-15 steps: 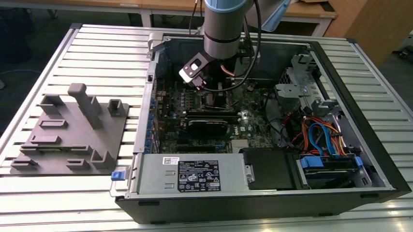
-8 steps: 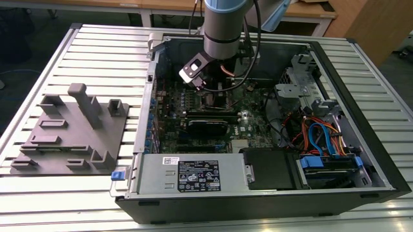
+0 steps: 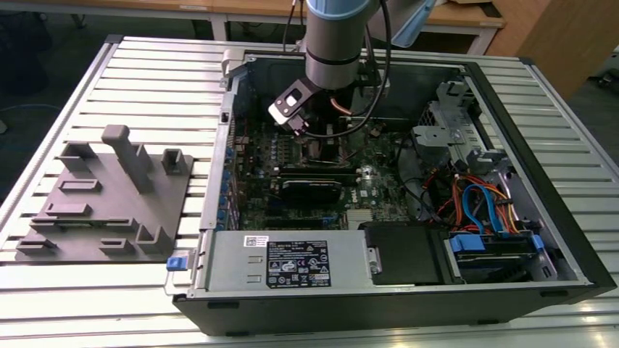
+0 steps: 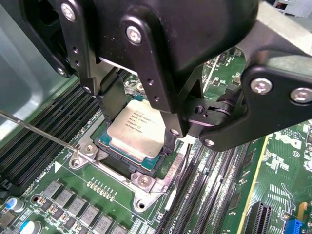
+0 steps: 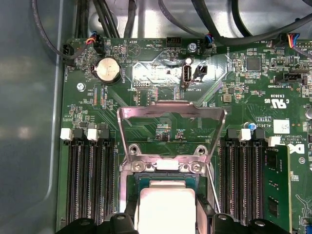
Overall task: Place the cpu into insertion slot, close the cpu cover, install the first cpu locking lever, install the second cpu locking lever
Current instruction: 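Place the cpu into insertion slot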
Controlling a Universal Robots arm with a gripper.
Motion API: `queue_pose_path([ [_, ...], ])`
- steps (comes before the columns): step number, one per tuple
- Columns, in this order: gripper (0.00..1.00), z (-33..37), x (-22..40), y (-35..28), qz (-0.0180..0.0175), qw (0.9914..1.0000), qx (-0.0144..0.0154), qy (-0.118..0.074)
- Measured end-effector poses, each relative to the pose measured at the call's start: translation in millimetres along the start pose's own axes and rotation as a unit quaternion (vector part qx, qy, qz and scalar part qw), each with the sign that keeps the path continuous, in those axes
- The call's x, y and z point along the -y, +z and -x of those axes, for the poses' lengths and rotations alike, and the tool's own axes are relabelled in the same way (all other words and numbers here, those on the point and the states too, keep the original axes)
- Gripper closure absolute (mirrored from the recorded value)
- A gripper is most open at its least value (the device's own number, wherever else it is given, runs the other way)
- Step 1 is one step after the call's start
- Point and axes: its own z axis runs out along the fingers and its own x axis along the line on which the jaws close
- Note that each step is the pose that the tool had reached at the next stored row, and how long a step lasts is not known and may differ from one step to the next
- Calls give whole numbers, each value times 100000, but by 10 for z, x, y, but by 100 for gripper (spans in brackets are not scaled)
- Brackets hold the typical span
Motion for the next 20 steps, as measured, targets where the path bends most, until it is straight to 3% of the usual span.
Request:
queue_pose_path([
  [9,46,-1,-2,-19,-8,100000,134,120],
  [20,46,2,-10,6,-21,99997,229,748],
])
